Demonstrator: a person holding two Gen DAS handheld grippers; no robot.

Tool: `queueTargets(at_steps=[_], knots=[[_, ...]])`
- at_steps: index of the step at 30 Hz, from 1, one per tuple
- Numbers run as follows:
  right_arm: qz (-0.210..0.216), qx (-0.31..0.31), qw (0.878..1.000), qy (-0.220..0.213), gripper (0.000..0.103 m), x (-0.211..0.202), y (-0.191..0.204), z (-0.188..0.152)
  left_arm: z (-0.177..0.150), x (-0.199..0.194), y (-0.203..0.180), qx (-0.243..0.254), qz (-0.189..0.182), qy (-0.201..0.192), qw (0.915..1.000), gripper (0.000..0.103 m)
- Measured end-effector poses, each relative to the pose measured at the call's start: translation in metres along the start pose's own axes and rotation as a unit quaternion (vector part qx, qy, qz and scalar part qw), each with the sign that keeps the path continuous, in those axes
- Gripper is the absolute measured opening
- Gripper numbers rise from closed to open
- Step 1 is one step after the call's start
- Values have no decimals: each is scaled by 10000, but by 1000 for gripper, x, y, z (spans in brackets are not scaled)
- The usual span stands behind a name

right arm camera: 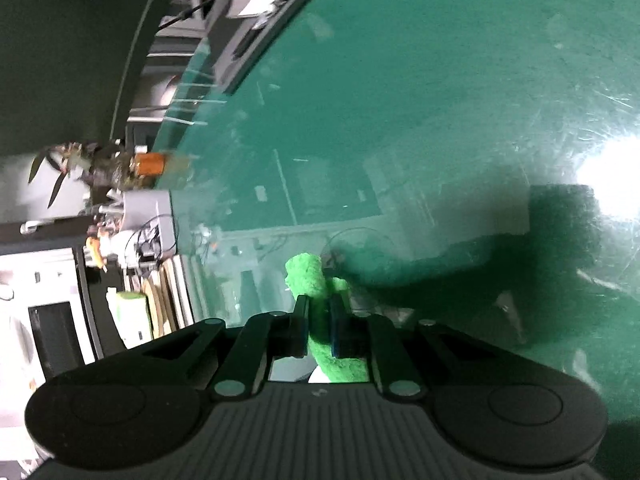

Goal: Clean bowl
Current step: 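Sweep the cloth over the bowl surface again with the right gripper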

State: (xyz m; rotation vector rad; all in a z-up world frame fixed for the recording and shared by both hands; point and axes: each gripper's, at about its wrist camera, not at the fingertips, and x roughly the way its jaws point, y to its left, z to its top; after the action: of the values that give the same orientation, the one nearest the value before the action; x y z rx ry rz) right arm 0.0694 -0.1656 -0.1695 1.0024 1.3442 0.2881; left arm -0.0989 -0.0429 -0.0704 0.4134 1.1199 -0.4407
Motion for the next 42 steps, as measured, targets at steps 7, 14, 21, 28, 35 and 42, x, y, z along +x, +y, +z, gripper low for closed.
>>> queueTargets(at_steps=[7, 14, 21, 28, 35, 42], knots=[[-289, 576, 9978, -138, 10, -37, -56, -8, 2, -16, -14, 215, -47, -35, 9998, 34], [-224, 1104, 9936, -120, 10, -48, -87, -27, -8, -47, -12, -20, 72, -183, 9998, 31], [-177, 906, 9954, -255, 12, -42, -67, -16, -37, -70, -27, 61, 257, -19, 9996, 25], [-142, 231, 9994, -204, 12, -12, -17, -4, -51, -89, -54, 120, 255, -44, 9996, 29], [-295, 404, 9986, -177, 12, -30, -41, -10, -42, -84, -56, 261, 157, -70, 9995, 33], [-325, 758, 9962, -276, 12, -31, -51, -17, -51, -99, -88, 397, 148, -75, 9991, 35]])
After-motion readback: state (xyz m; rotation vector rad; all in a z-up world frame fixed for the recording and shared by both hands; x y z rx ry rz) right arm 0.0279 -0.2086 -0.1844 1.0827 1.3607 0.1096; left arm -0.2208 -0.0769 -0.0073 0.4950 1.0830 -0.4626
